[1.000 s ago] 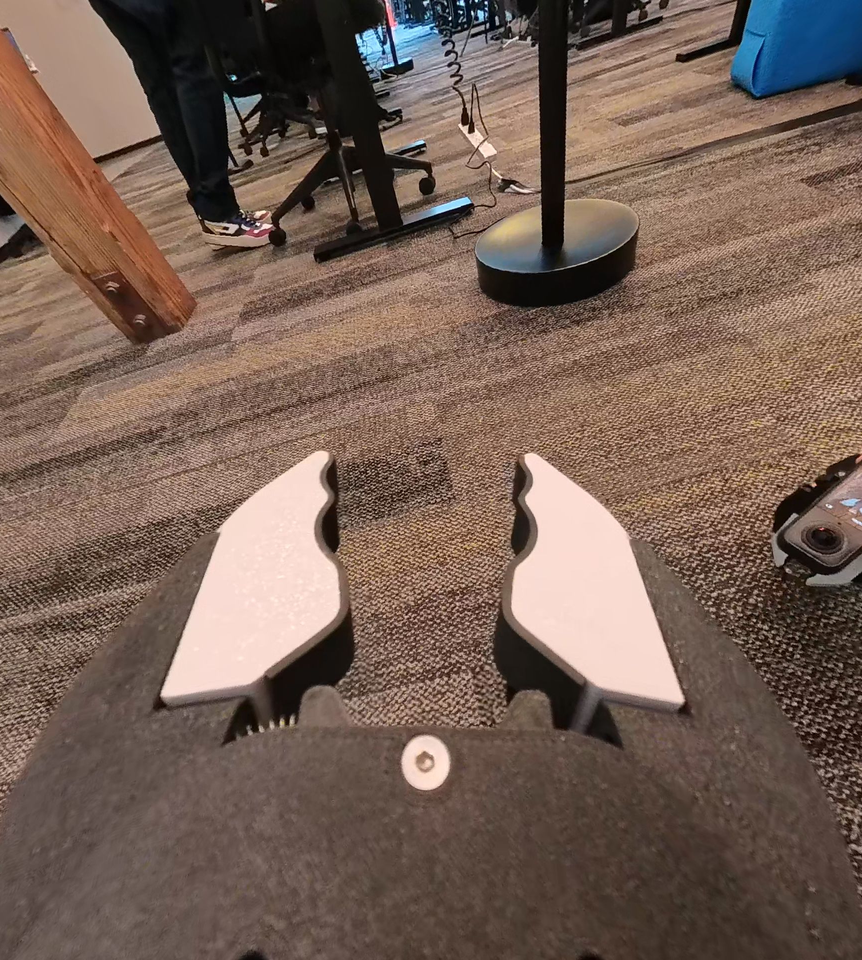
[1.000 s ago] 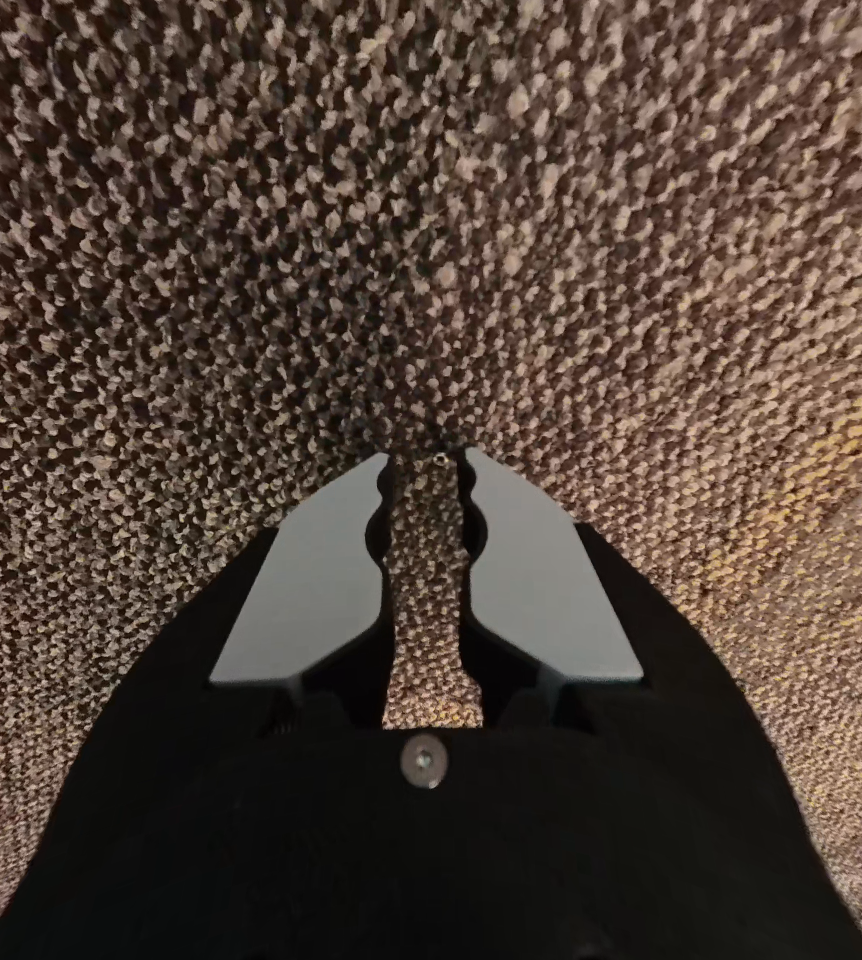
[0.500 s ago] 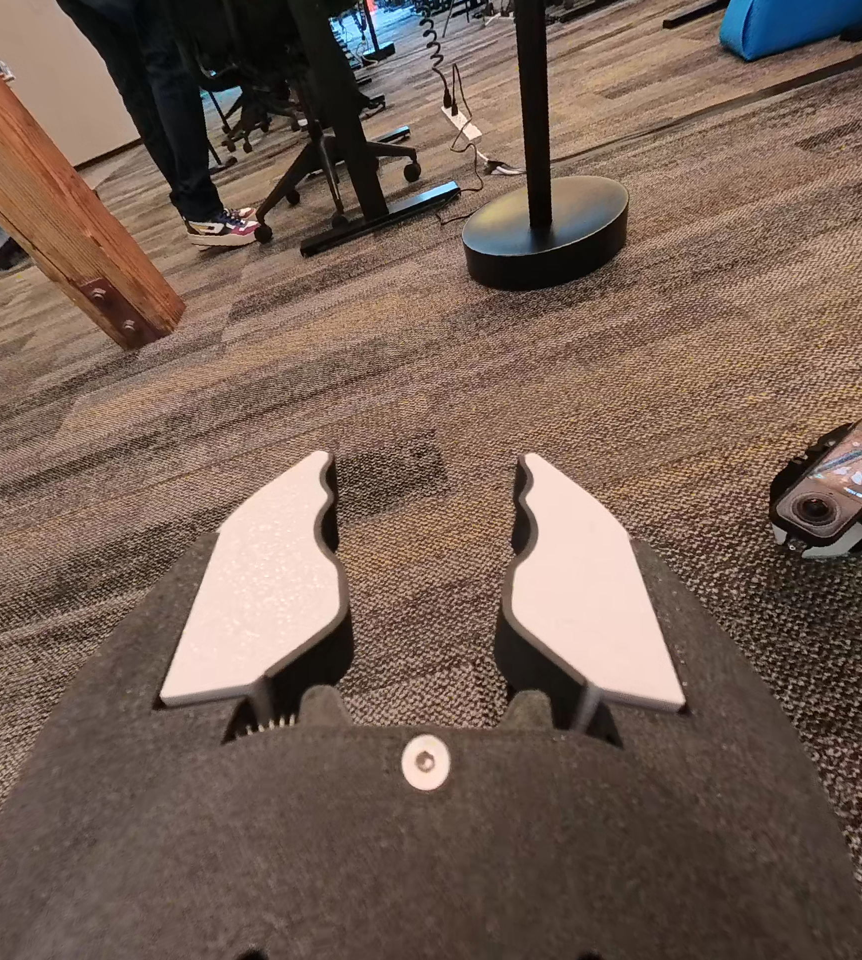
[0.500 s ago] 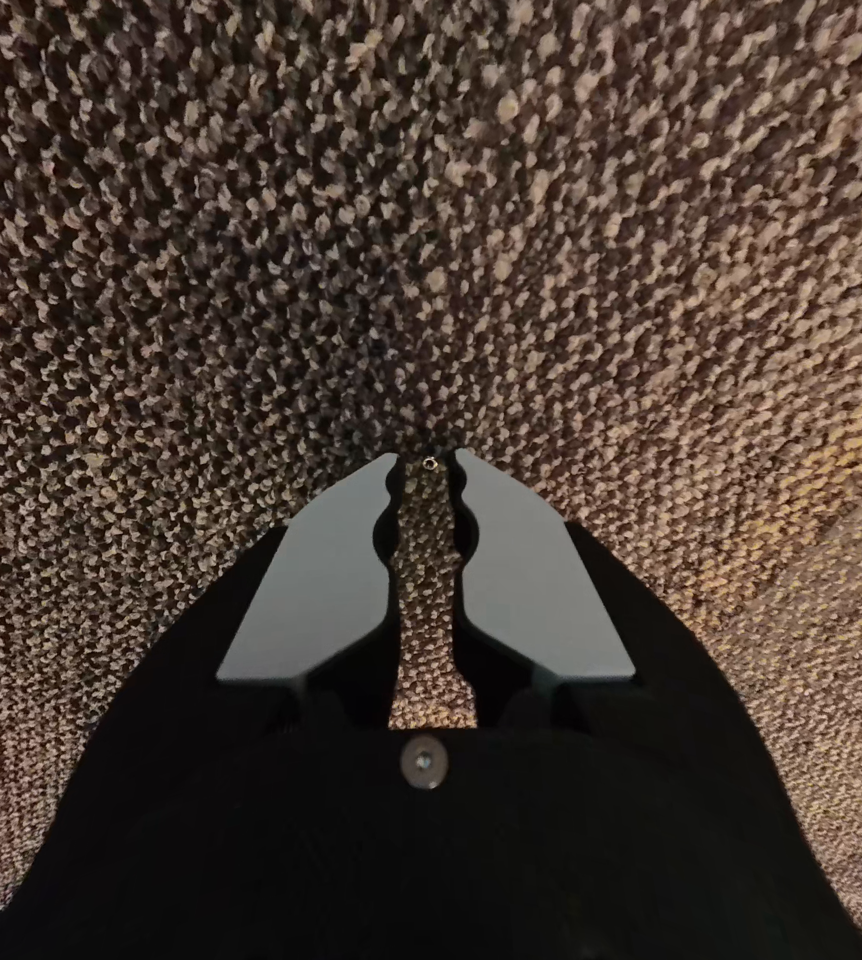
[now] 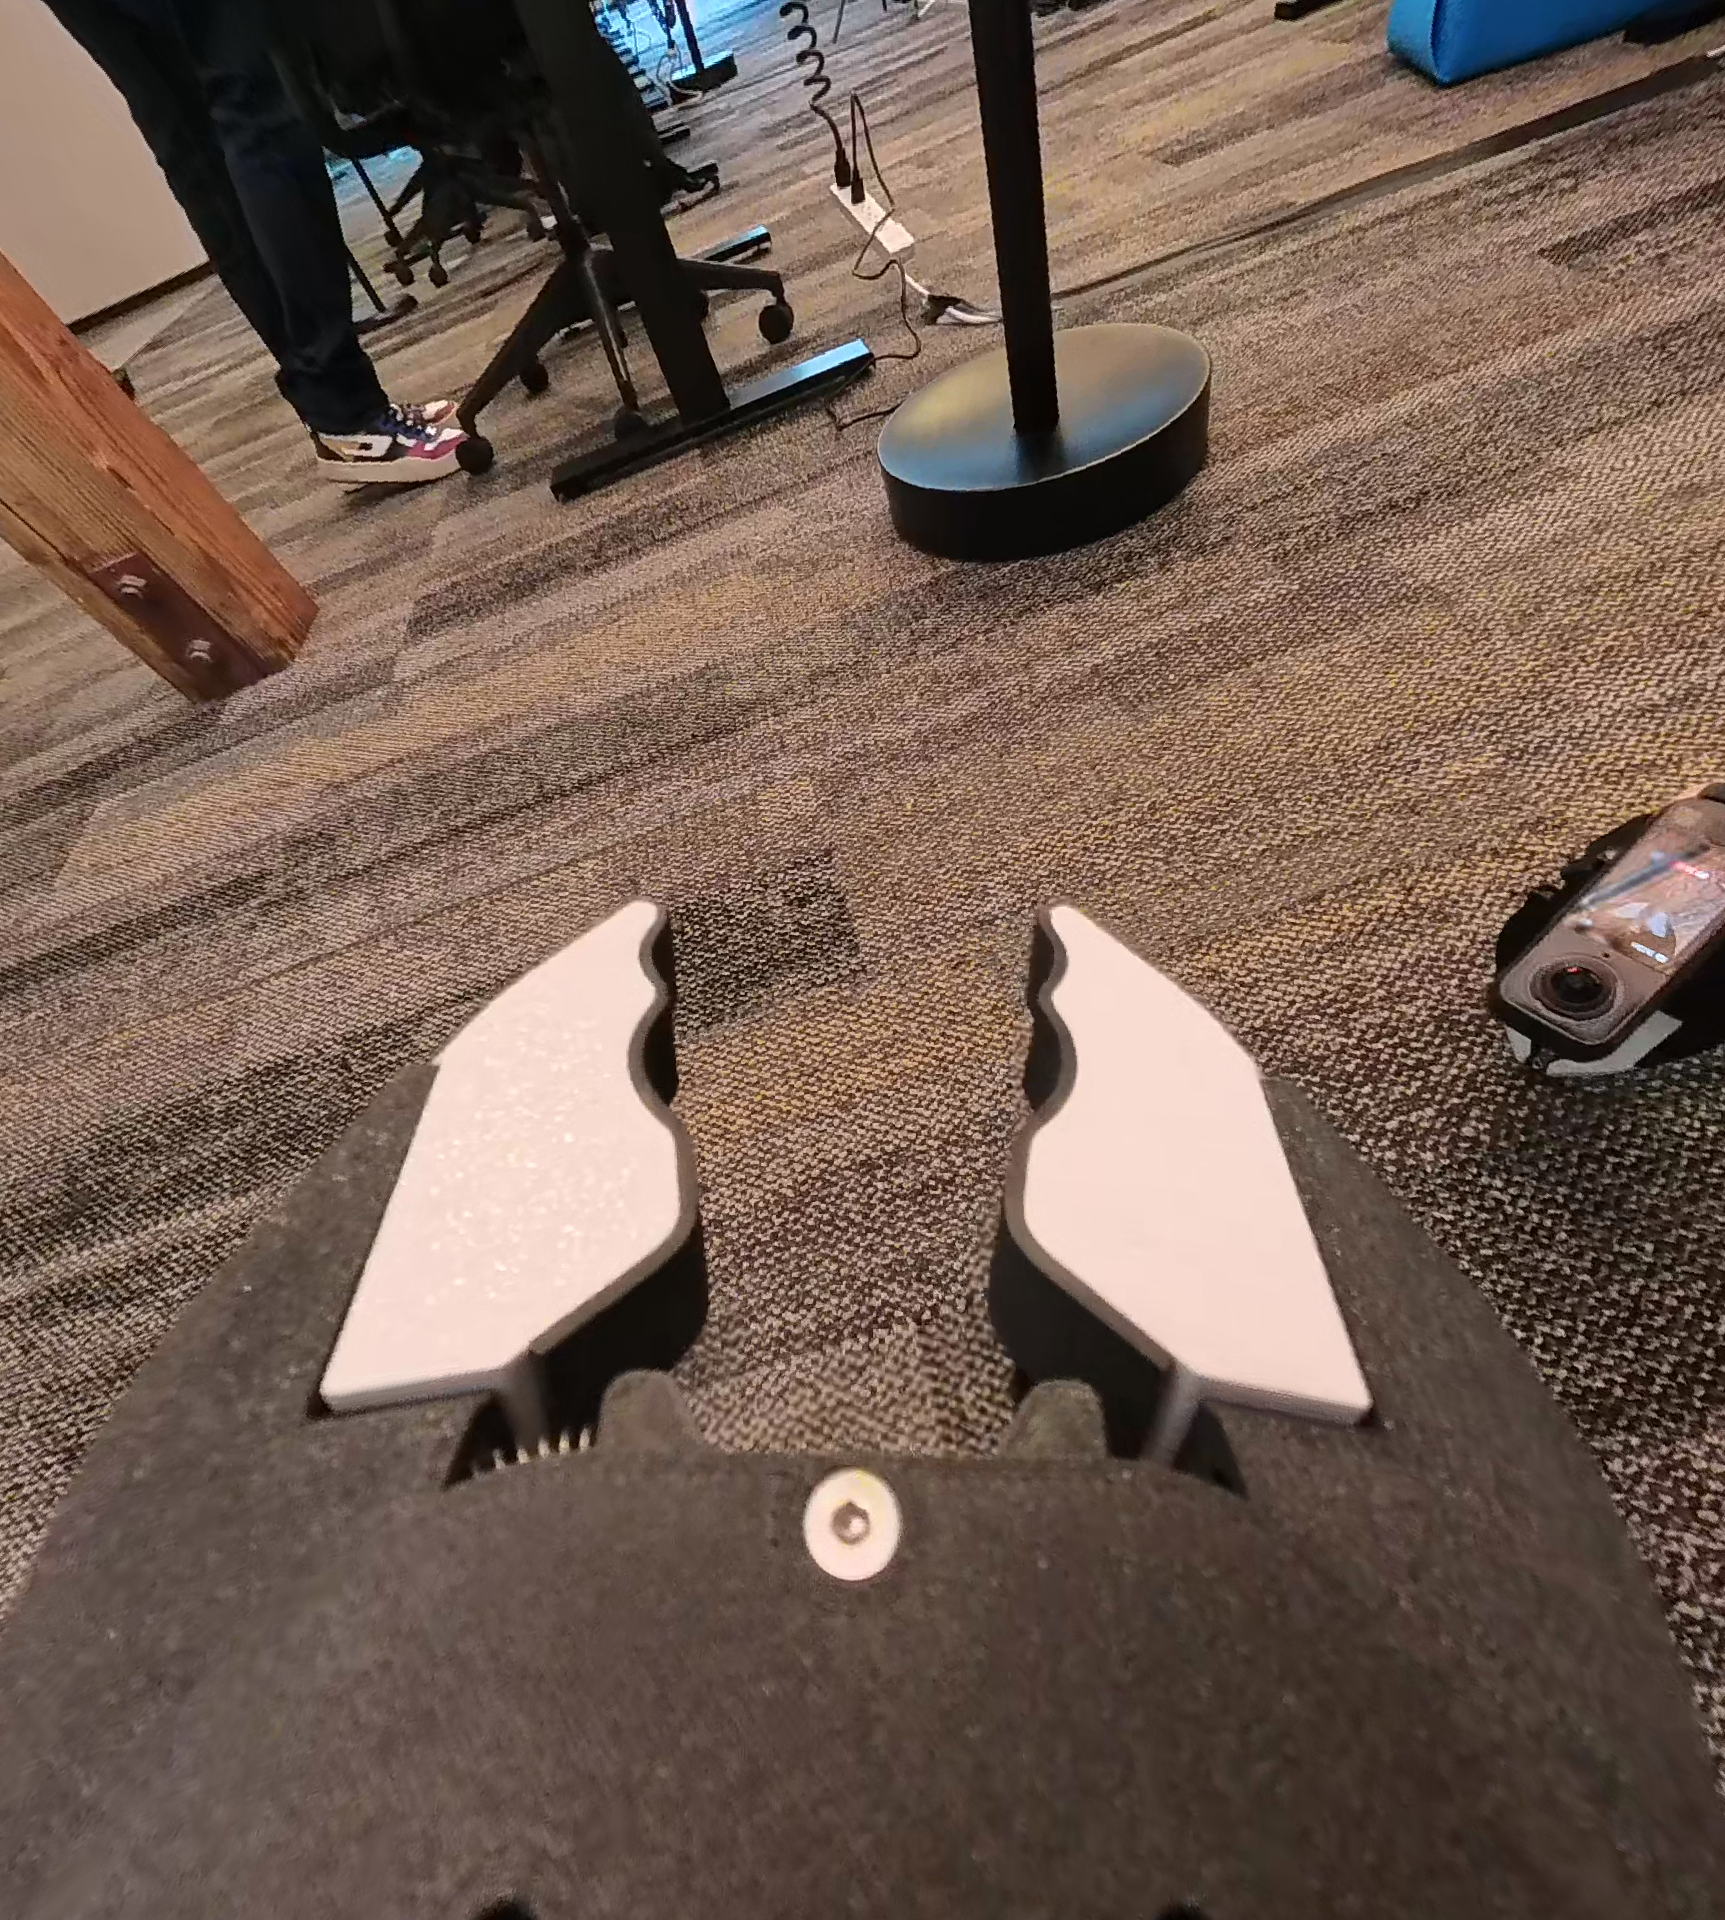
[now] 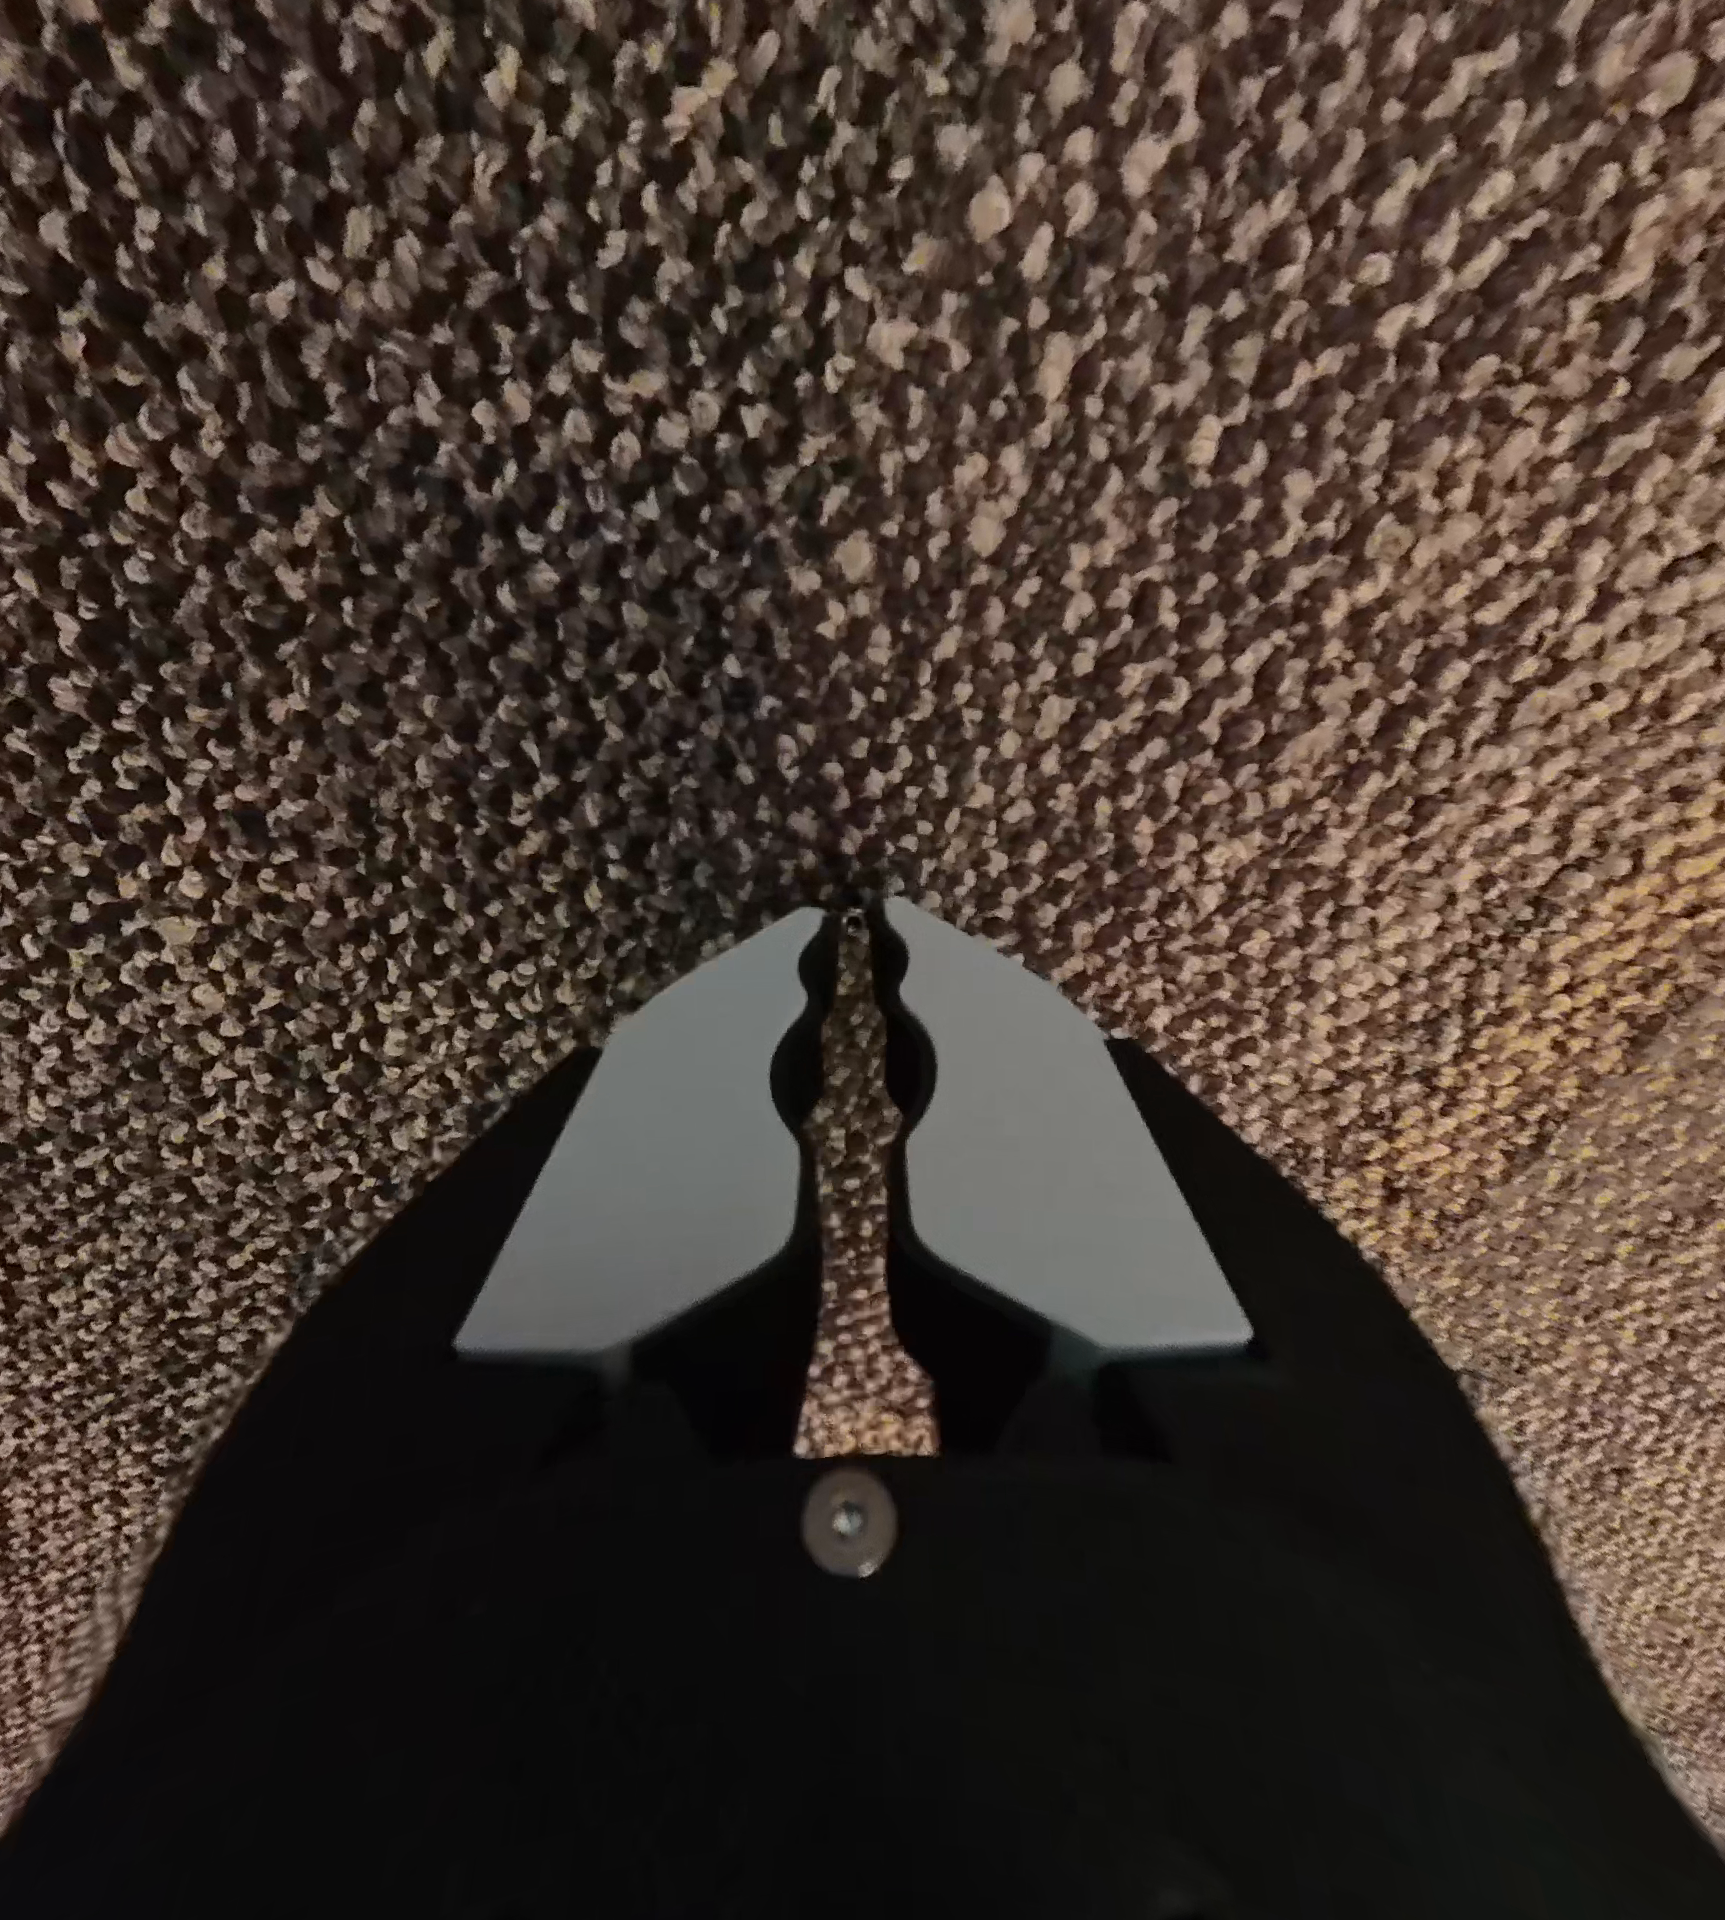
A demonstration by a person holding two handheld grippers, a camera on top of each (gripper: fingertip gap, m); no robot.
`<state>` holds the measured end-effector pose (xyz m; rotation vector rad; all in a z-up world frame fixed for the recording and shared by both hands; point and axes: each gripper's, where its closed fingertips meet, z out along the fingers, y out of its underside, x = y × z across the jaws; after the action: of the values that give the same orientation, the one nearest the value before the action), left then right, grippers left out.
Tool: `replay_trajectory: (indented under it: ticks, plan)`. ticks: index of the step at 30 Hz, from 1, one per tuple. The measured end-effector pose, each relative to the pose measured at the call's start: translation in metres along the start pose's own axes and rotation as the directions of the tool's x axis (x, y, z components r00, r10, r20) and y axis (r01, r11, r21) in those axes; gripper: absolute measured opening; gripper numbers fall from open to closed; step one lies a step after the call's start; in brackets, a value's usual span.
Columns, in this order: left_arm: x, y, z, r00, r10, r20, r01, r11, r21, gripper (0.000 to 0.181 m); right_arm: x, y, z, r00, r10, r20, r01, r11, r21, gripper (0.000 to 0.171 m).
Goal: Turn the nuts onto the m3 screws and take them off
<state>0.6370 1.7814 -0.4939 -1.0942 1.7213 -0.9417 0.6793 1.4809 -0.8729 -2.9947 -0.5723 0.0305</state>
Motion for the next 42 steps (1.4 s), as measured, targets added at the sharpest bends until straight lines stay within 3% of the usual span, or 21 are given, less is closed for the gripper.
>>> replay_trajectory:
  ticks: [9,14,21,28,34,42]
  plan:
    - [0.002,0.005,-0.001,1.0,0.015,-0.004,-0.015,1.0,-0.014,0.065,0.003,-0.001,-0.003,1.0,0.018,-0.01,-0.018,1.0,0.008,0.007]
    - [-0.005,0.008,-0.005,1.0,-0.003,0.016,0.003,1.0,-0.004,0.065,0.009,-0.002,-0.028,0.998,0.056,-0.023,-0.055,0.998,0.035,0.007]
    - [0.0,0.006,-0.027,0.993,-0.115,0.016,0.115,0.993,-0.016,0.067,-0.007,-0.023,-0.12,0.989,0.118,-0.094,-0.105,0.985,0.134,0.007]
    - [0.08,0.003,-0.061,0.986,-0.106,-0.125,0.094,0.99,-0.104,0.066,-0.052,-0.06,-0.261,0.985,0.048,-0.164,-0.008,0.971,0.238,0.007]
    - [0.109,-0.091,-0.103,0.97,-0.134,-0.202,0.114,0.988,-0.106,0.066,-0.091,-0.075,-0.4,0.987,0.027,-0.156,0.015,0.965,0.262,0.007]
    - [0.049,-0.282,-0.197,0.977,-0.151,-0.15,0.14,0.987,-0.083,0.068,-0.157,-0.077,-0.603,0.982,0.113,-0.149,-0.071,0.963,0.262,0.007]
